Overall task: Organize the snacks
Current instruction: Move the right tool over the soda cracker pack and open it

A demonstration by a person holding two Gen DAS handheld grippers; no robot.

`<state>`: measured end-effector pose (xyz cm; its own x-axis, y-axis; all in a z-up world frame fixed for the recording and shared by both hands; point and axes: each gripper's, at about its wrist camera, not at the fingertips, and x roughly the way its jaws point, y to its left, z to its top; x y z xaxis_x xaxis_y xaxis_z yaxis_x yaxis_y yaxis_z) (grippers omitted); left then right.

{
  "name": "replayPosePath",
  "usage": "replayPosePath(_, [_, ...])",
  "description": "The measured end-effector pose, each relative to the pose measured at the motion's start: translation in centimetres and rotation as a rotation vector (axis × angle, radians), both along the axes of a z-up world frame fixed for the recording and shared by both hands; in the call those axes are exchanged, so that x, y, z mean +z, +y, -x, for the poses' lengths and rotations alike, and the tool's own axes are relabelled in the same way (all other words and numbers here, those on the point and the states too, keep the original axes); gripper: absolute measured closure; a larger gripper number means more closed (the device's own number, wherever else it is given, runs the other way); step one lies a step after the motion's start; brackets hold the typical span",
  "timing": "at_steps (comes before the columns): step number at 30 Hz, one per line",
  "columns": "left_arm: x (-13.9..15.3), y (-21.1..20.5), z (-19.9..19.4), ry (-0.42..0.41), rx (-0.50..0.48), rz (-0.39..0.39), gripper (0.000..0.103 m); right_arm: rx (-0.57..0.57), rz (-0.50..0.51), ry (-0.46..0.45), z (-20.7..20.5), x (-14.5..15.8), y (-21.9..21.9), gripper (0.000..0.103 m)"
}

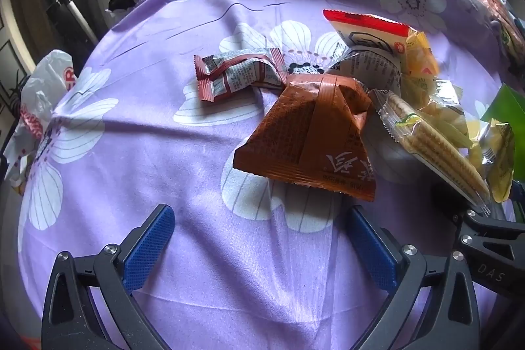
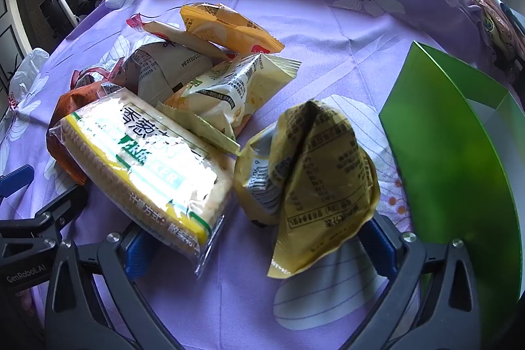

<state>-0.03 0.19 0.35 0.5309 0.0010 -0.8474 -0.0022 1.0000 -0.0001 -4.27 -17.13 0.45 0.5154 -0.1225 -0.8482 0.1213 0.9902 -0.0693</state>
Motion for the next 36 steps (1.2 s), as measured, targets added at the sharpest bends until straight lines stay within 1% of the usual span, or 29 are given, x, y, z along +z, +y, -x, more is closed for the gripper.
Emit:
replayPosePath(2, [0.1, 0.1, -0.2, 0.014, 0.000, 0.007, 0.000, 0.000, 0.001, 0.002, 0.0, 0.0, 0.0, 0.000])
replayPosePath(5, [0.7, 0.4, 0.2, -0.001, 0.003, 0.029, 0.000, 0.000, 0.001, 0.000, 0.0, 0.0, 0.0, 0.000])
replayPosePath(9, [2.3, 0.4, 0.9, -0.053, -0.042, 0.094, 0.000, 0.001, 0.003, 0.004, -0.1, 0.0, 0.0, 0.000])
replayPosePath(12, [3.8, 0.3, 1.3, -0.102, -0.051, 0.102, 0.000, -0.004, -0.001, 0.022, -0.5, 0.2, 0.0, 0.000])
replayPosePath(14, [4.7, 0.4, 1.7, -0.127, -0.050, 0.113, 0.000, -0.014, -0.009, 0.051, -0.9, 0.6, 0.2, 0.000])
replayPosePath(16, [5.6, 0.7, 1.9, -0.146, -0.052, 0.132, 0.000, 0.004, -0.039, 0.066, -1.1, 1.0, 0.5, 0.000])
replayPosePath(18, [6.4, 0.9, 2.0, -0.167, -0.059, 0.151, 0.000, 0.010, -0.072, 0.046, -0.5, 2.2, 0.8, 0.000])
replayPosePath(21, [7.4, 1.1, 2.1, -0.182, -0.067, 0.184, 0.003, 0.038, -0.129, -0.024, 1.3, 4.0, 1.2, 0.000])
replayPosePath(22, [7.6, 1.1, 2.0, -0.183, -0.072, 0.202, 0.006, 0.047, -0.155, -0.045, 1.6, 4.6, 1.2, 0.000])
replayPosePath(23, [7.7, 1.1, 2.0, -0.187, -0.079, 0.238, 0.008, 0.040, -0.181, -0.062, 1.8, 5.3, 1.1, 0.000])
replayPosePath(25, [7.7, 0.9, 1.6, -0.163, -0.092, 0.305, 0.015, 0.009, -0.188, -0.062, 1.8, 5.9, 0.9, 0.001])
replayPosePath(27, [7.7, 0.8, 1.2, -0.138, -0.104, 0.343, 0.019, -0.011, -0.200, -0.056, 1.7, 6.0, 0.6, 0.002])
replayPosePath(28, [7.8, 0.6, 1.0, -0.127, -0.116, 0.336, 0.025, -0.023, -0.217, -0.049, 1.6, 6.0, 0.2, 0.003])
replayPosePath(29, [8.1, 0.3, 0.7, -0.120, -0.131, 0.310, 0.027, -0.045, -0.250, -0.040, 1.3, 5.9, -0.3, 0.004])
replayPosePath(31, [8.7, -0.6, 0.2, -0.120, -0.147, 0.250, 0.028, -0.102, -0.352, -0.008, 0.5, 5.9, -1.6, 0.005])
replayPosePath(32, [9.0, -1.0, -0.2, -0.114, -0.165, 0.244, 0.028, -0.130, -0.403, 0.004, 0.2, 6.4, -2.6, 0.006])
replayPosePath(33, [9.2, -1.4, -0.7, -0.099, -0.194, 0.254, 0.030, -0.157, -0.451, 0.011, -0.3, 6.7, -3.2, 0.008])
replayPosePath(34, [9.4, -1.9, -1.2, -0.081, -0.217, 0.270, 0.034, -0.173, -0.485, 0.011, -0.7, 7.1, -3.5, 0.012])
replayPosePath(35, [9.4, -2.4, -1.8, -0.059, -0.239, 0.278, 0.035, -0.178, -0.504, 0.005, -1.1, 7.4, -3.6, 0.014])
replayPosePath(36, [9.2, -2.9, -2.1, -0.045, -0.259, 0.271, 0.037, -0.180, -0.512, -0.003, -1.3, 7.6, -3.5, 0.019])
